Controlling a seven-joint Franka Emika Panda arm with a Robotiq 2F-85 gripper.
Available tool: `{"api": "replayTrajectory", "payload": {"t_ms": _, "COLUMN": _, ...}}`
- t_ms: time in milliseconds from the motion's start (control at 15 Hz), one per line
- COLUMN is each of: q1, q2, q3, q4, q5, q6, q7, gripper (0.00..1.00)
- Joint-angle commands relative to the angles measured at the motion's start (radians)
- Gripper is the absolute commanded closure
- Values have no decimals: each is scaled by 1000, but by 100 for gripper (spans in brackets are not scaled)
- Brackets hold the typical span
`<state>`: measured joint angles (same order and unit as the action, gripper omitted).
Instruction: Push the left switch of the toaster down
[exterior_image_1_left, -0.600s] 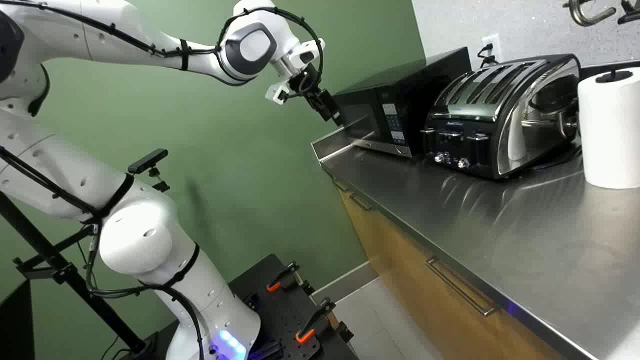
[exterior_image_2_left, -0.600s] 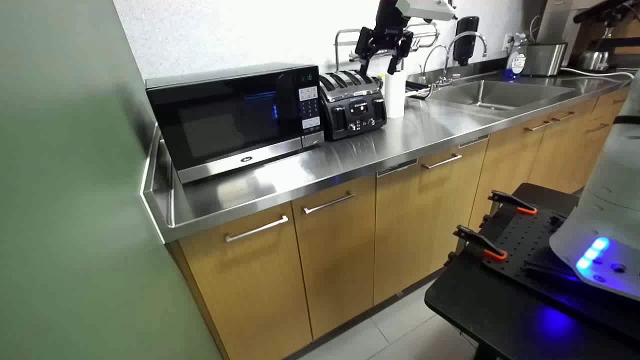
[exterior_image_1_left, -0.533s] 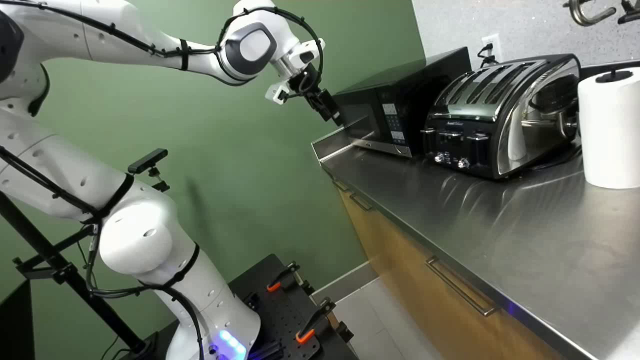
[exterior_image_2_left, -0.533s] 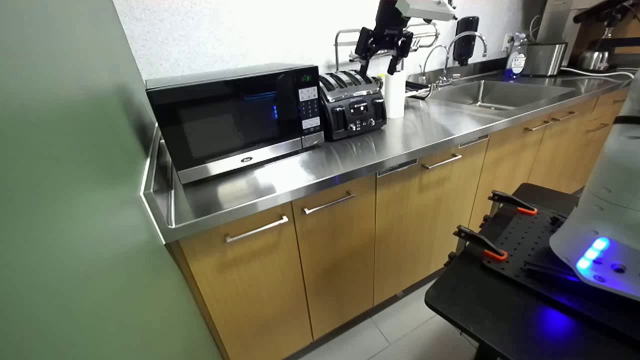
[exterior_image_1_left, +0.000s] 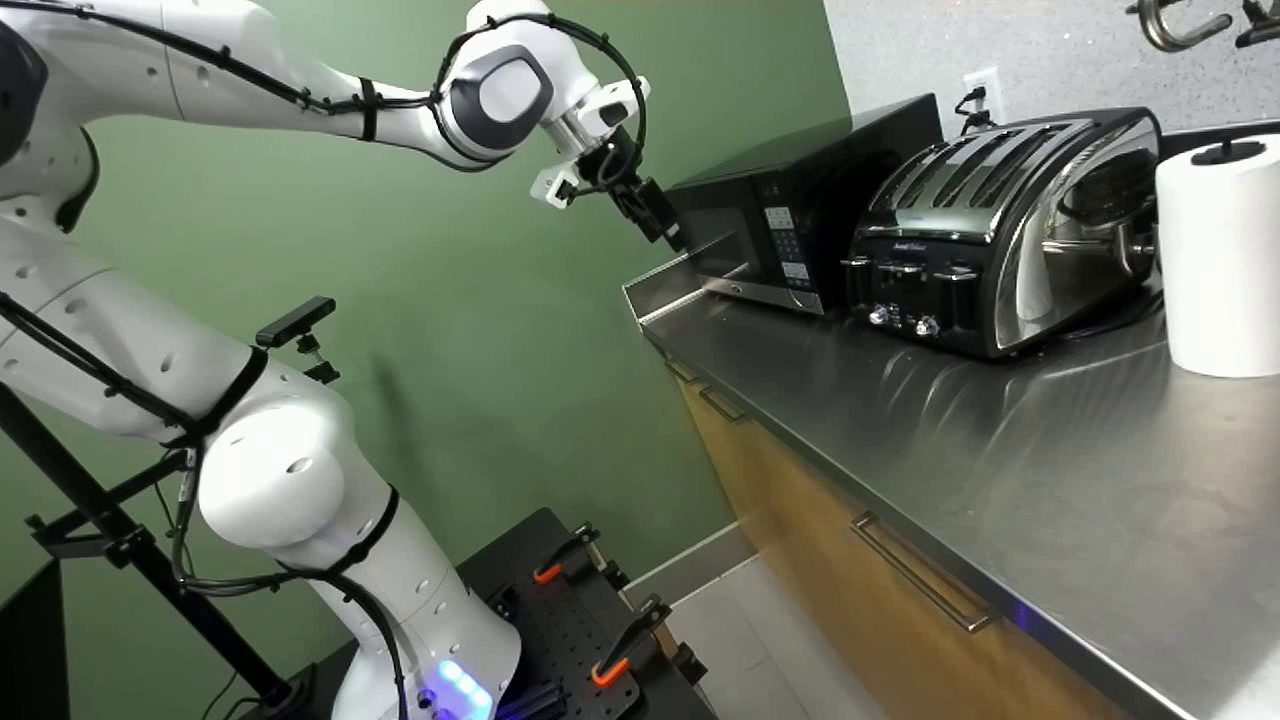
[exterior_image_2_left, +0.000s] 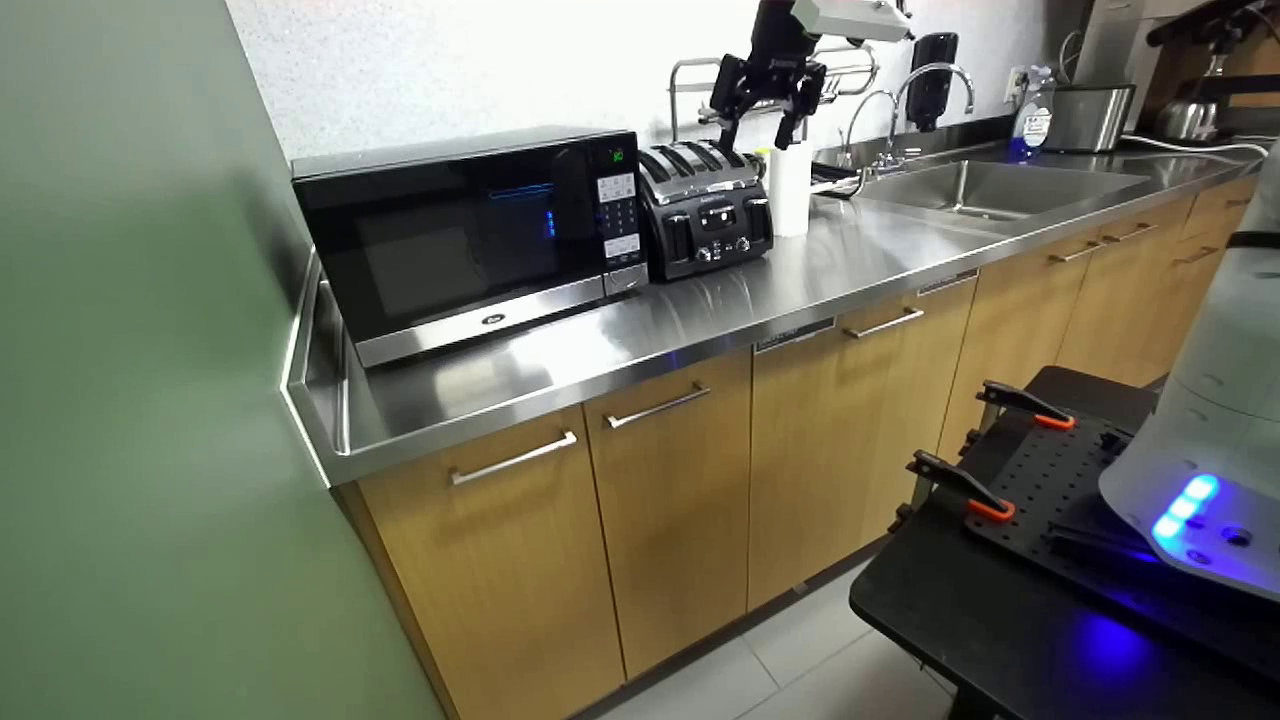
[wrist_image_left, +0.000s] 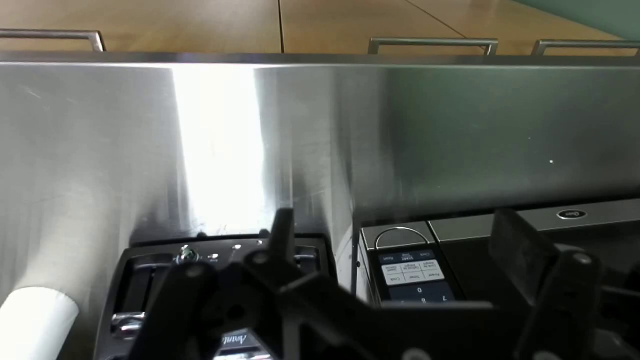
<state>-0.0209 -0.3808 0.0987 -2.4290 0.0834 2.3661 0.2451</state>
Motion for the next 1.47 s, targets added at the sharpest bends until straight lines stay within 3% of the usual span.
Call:
{"api": "replayTrajectory", "payload": {"t_ms": 0, "q1": 9, "q2": 0, "q3": -9, "q4": 2, "q5": -5, "q6": -3, "q7": 3, "gripper": 0}}
{"api": "replayTrajectory", "payload": {"t_ms": 267, "q1": -14, "q2": 40, "q3": -15, "q4": 41, "q5": -32, "q6": 44, "q7": 11, "gripper": 0}}
{"api": "replayTrajectory", "payload": {"t_ms": 533, "q1": -71, "q2": 125, "q3": -9, "q4": 105, "q5": -164, "q6": 76, "q7": 54, "gripper": 0}}
{"api": "replayTrajectory", "payload": {"t_ms": 600, "q1": -74, "q2": 150, "q3": -16, "q4": 125, "q5": -181, "q6": 73, "q7": 47, "gripper": 25}}
{"api": "replayTrajectory", "payload": {"t_ms": 667, "q1": -84, "q2": 184, "q3": -20, "q4": 145, "q5": -214, "q6": 82, "q7": 48, "gripper": 26}}
{"api": "replayTrajectory", "payload": {"t_ms": 933, "q1": -79, "q2": 305, "q3": -61, "q4": 223, "q5": -251, "q6": 129, "q7": 6, "gripper": 57}}
{"api": "replayTrajectory", "payload": {"t_ms": 1267, "q1": -64, "q2": 455, "q3": -112, "q4": 313, "q5": -190, "q6": 224, "q7": -71, "gripper": 95}}
{"api": "replayTrajectory", "payload": {"t_ms": 1400, "q1": -59, "q2": 497, "q3": -119, "q4": 350, "q5": -166, "q6": 233, "q7": -95, "gripper": 100}}
